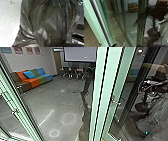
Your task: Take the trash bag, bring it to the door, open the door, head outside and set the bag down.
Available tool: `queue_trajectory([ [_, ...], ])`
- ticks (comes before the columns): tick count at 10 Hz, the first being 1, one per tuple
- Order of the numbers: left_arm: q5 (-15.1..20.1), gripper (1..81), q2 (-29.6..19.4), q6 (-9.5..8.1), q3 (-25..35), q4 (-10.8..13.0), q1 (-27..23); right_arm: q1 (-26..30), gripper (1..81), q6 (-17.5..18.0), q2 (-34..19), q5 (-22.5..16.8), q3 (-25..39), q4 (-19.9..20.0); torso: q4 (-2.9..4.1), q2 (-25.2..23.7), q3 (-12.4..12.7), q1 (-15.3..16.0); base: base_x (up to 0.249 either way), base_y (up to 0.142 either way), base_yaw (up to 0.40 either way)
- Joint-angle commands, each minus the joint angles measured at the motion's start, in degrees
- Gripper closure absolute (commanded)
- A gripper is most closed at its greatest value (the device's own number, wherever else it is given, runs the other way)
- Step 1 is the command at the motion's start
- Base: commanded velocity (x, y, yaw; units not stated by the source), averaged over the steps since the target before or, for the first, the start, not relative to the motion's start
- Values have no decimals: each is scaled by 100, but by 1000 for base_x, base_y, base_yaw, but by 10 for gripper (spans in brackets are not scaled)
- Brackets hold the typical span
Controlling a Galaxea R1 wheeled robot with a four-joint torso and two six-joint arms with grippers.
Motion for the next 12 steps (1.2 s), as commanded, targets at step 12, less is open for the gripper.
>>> queue_trajectory([
  [12, 418, 811, -19, -18, -7, -59, -175, 1223, 10, -91, -1774, -367, 335, -1065, 0, 0, 2, 0, 0, 0, 0],
])
